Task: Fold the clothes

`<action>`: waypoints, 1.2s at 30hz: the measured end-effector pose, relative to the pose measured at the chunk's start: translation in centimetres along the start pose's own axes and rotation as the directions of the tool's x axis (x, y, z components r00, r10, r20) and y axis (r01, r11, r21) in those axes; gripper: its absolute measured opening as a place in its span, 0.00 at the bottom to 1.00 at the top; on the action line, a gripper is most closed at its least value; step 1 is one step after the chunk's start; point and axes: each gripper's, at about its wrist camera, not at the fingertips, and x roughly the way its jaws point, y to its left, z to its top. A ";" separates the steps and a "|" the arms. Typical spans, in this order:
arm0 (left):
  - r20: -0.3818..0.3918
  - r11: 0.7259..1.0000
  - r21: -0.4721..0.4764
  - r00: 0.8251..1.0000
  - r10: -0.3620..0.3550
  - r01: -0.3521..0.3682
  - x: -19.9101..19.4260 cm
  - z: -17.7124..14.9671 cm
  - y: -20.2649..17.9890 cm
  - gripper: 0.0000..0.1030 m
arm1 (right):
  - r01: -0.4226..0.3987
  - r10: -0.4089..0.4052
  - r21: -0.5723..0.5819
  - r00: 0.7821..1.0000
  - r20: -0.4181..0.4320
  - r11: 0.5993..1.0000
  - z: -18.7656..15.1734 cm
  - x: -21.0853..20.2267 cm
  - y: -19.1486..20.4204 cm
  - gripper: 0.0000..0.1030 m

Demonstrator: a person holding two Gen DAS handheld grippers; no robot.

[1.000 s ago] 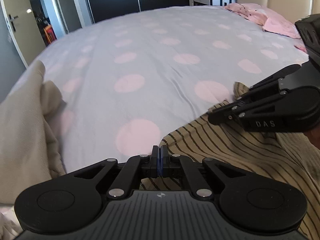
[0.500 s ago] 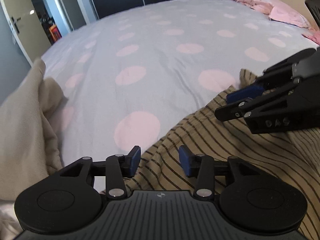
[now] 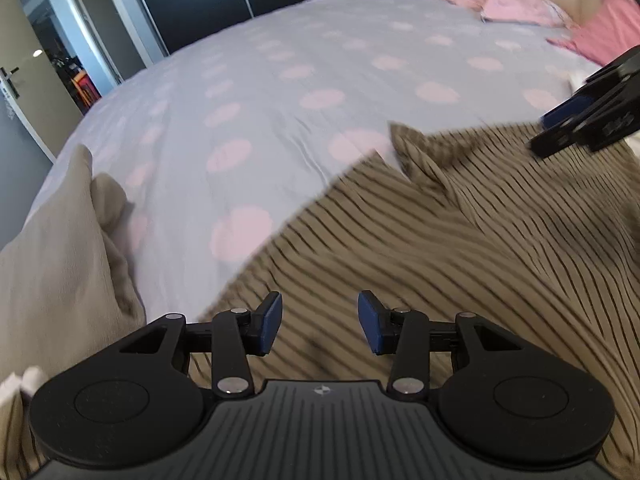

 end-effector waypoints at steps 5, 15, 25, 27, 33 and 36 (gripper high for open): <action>0.003 0.998 0.061 1.000 -0.019 0.019 -2.6 -2.4 -2.2 0.39 | 0.051 -0.048 0.050 0.997 -0.054 0.997 -5.4 -4.3 -3.4 0.49; 0.026 0.994 0.051 0.995 -0.095 0.094 -8.2 -6.7 -7.1 0.39 | 0.054 -0.044 0.135 0.996 -0.077 0.989 -16.0 -11.2 -1.3 0.49; 0.052 0.985 -0.078 0.987 -0.149 0.153 -10.5 -11.8 -11.6 0.28 | 0.113 -0.065 0.522 0.992 -0.108 0.846 -24.5 -11.9 0.6 0.59; 0.044 0.983 -0.095 0.987 -0.151 0.155 -10.5 -12.3 -12.2 0.27 | 0.142 -0.077 0.555 0.987 -0.138 0.820 -25.5 -11.4 1.3 0.59; -0.003 0.987 -0.086 0.991 -0.134 0.133 -9.8 -13.1 -13.6 0.27 | 0.145 -0.058 0.573 0.984 -0.168 0.807 -25.5 -10.6 2.1 0.61; -0.063 0.991 -0.083 0.991 -0.115 0.109 -8.4 -13.6 -13.6 0.27 | 0.122 -0.032 0.569 0.986 -0.166 0.813 -25.5 -10.3 2.4 0.44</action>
